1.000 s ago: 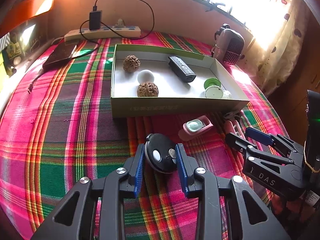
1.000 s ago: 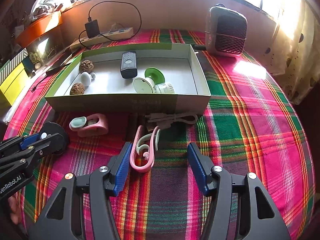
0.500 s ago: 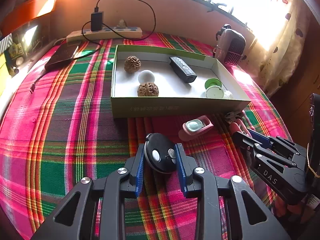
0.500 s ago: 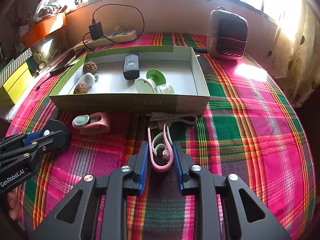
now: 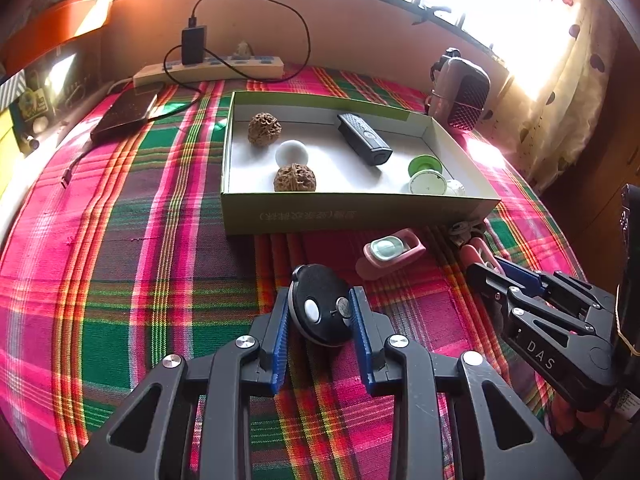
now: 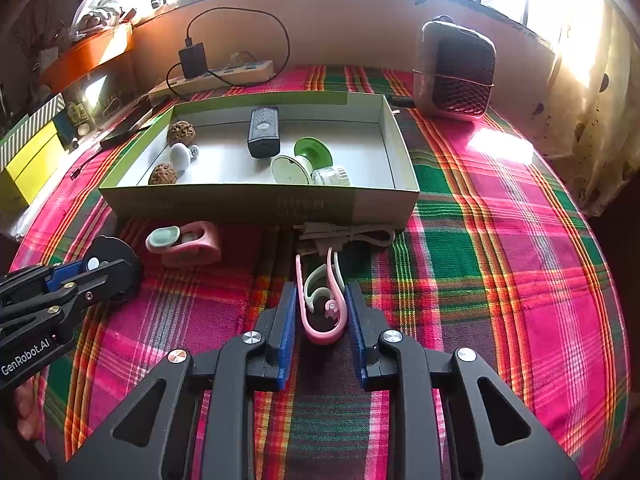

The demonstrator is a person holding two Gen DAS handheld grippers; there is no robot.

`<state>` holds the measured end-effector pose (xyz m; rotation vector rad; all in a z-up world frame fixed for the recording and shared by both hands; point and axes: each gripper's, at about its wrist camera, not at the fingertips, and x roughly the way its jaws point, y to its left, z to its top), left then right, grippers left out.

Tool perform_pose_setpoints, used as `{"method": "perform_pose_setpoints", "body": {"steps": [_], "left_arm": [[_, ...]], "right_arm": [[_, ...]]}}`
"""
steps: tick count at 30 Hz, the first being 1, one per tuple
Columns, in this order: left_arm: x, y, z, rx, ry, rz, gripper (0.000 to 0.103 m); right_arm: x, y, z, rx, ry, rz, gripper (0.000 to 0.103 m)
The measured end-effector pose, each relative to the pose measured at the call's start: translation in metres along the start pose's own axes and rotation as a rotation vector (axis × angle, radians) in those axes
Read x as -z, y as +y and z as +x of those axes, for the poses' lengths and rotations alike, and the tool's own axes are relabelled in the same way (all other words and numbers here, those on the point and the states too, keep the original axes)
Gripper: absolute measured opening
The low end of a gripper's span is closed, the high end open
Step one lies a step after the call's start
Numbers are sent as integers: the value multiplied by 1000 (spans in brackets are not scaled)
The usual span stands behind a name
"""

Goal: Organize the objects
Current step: 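Grasp the pink hook-shaped earpiece with the right tool while the left tool holds the disc, then lift the black disc and pink earpiece and carry both over the tray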

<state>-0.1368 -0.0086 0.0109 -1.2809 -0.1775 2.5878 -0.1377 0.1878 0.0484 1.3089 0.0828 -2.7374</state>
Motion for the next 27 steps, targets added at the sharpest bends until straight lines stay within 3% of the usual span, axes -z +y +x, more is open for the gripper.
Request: {"method": "perform_pose_setpoints", "body": {"steps": [27], "left_arm": [[3,-4,-10,-16,-17,23,25]], "right_arm": [[2,-1,-7,-13,-12,-5,25]]}}
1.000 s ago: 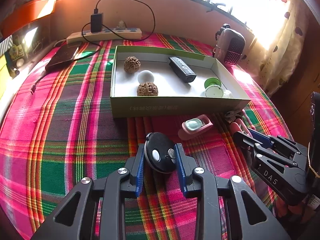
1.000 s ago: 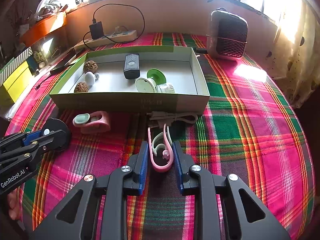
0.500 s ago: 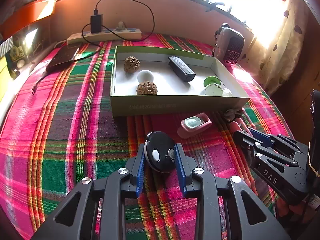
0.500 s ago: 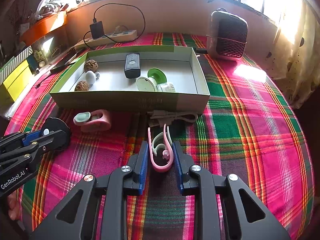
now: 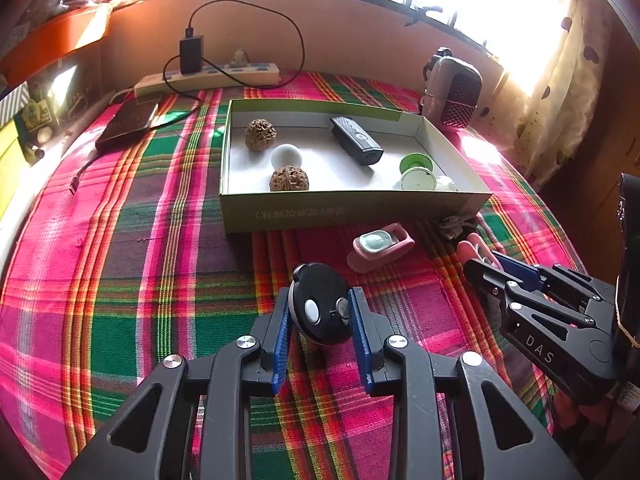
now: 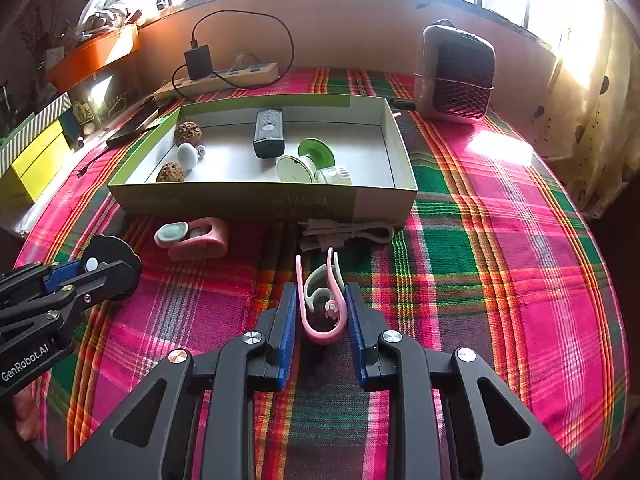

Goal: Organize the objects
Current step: 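Lift the black disc and pink earpiece and carry both over the tray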

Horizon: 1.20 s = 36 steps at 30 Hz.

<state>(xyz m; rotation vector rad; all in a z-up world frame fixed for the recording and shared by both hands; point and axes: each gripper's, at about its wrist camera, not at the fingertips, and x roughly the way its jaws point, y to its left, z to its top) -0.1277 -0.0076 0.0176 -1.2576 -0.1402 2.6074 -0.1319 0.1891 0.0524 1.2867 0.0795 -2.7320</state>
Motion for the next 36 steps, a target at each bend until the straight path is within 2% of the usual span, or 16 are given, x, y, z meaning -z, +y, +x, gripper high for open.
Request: {"method": "perform_pose_setpoints", "body": {"steps": [19,36], "left_arm": [[-6,-15,-25,-29,-65,39,25],[-36,-23,-30,-22,-109,54,25]], "right_arm": [[-6,6,-24,-44,-51,-25,25],[-33,0,-38,-80,-101,-27,25]]}}
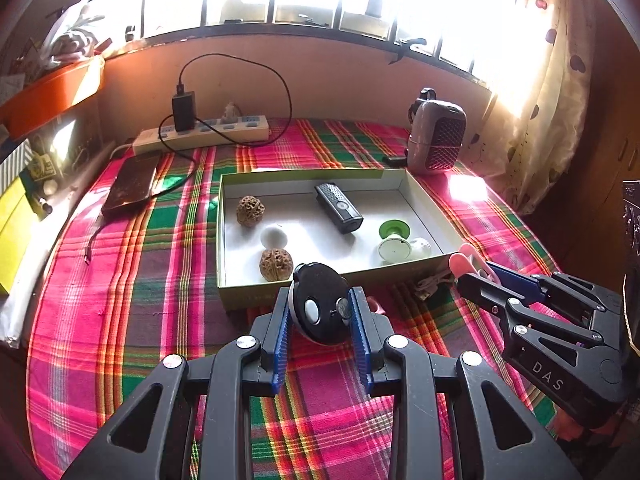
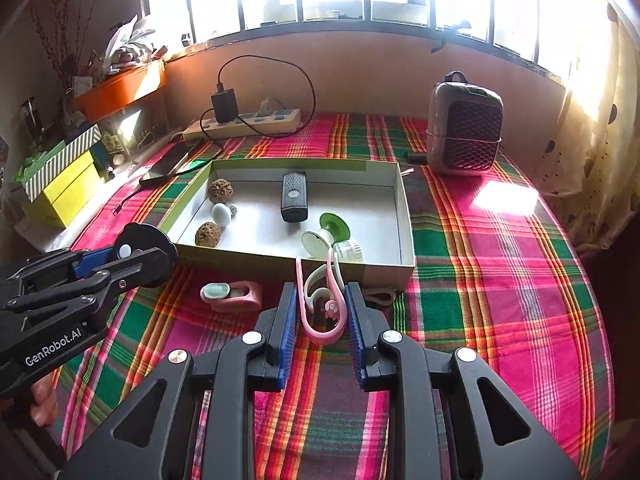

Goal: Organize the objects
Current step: 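Lift the black disc and pink earpiece and carry both over the tray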

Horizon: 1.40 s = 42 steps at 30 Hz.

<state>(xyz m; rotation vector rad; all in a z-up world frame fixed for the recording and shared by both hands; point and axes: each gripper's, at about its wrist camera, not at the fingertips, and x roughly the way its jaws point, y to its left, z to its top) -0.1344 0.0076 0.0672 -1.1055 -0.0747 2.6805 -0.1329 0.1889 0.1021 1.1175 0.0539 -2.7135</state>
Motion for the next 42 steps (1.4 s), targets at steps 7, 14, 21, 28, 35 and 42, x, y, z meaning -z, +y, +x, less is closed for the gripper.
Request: {"method": "perform_pose_setpoints", "body": {"steps": [7,14,21,28,35,42], "left_arm": [[-16,-1,9,1,-8,6,25],[-33,1,23,-4,-6,11,26],[-50,6,41,-6,5,5,26],[-62,11,62,-21,21,15,26],[-69,15,89,-20,65,7,26],[-76,17,111,-22,90,8,26]], "right_arm": [[-16,-3,3,-11,-12,-11,25],[-37,-10,16,-29,-11,-5,25],[-58,-16,34,-29,-2,-2,25],[-74,-18,60,-29,23,-12,25],[-84,-23,89,-27,58,0,25],[-92,-26,113,-35,89,6,25]]}}
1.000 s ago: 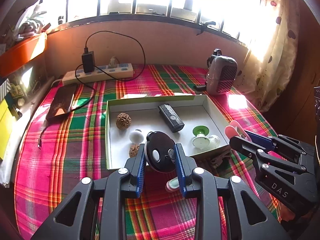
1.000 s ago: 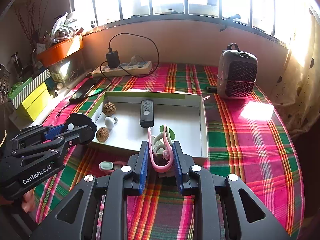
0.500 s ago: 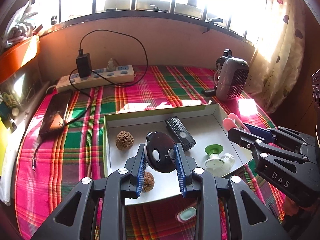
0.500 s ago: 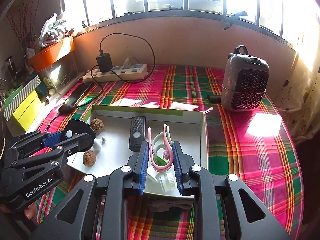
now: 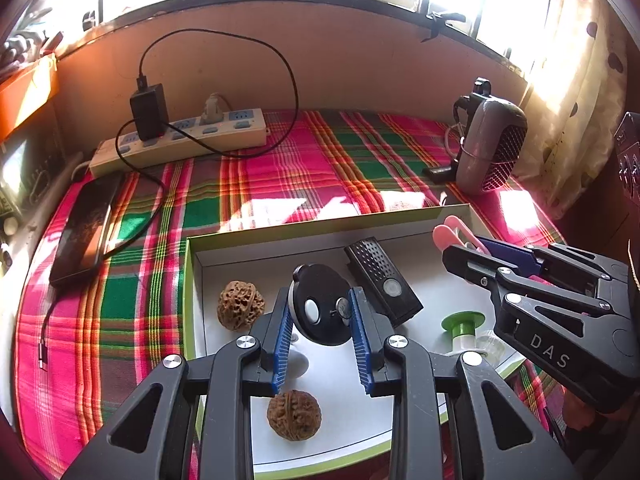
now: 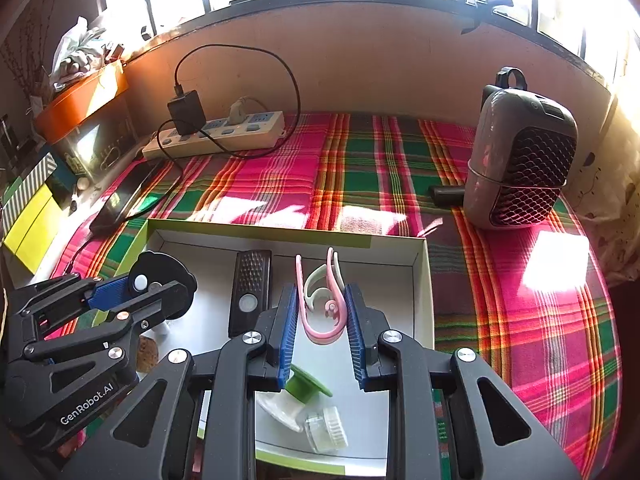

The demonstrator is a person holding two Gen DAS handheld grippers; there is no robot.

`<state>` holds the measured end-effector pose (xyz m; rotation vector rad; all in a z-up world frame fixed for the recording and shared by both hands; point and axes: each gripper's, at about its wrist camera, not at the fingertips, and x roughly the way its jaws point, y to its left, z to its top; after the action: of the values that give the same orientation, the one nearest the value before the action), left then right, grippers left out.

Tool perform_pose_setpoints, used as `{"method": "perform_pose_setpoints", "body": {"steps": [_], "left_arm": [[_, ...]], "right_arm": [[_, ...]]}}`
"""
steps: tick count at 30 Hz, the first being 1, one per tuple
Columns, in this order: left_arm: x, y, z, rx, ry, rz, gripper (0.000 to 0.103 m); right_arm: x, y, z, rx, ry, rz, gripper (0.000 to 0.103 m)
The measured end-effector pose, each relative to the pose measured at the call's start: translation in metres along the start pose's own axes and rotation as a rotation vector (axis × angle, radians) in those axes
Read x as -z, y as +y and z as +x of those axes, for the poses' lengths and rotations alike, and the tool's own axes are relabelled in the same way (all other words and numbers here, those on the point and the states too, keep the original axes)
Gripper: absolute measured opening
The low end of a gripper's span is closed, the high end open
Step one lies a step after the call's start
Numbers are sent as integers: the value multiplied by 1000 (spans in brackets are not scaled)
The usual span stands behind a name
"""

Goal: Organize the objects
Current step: 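Lift the black disc and pink earpiece and carry both over the tray, then lower the disc with the left tool and open it while the right tool releases the earpiece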

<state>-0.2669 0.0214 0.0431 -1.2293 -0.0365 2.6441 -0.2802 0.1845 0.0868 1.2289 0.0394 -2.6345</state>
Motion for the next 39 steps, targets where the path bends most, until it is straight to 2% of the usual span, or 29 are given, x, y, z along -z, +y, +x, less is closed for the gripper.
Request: {"method": "perform_pose_setpoints", "body": {"steps": [17,39], "left_arm": [[-5,0,28,-3,44,9,26],[-3,-2,38,-4,62,17,26]], "right_arm": [[-2,-2,31,-12,56,0,25],[1,-1,41,-2,77,-5,25]]}}
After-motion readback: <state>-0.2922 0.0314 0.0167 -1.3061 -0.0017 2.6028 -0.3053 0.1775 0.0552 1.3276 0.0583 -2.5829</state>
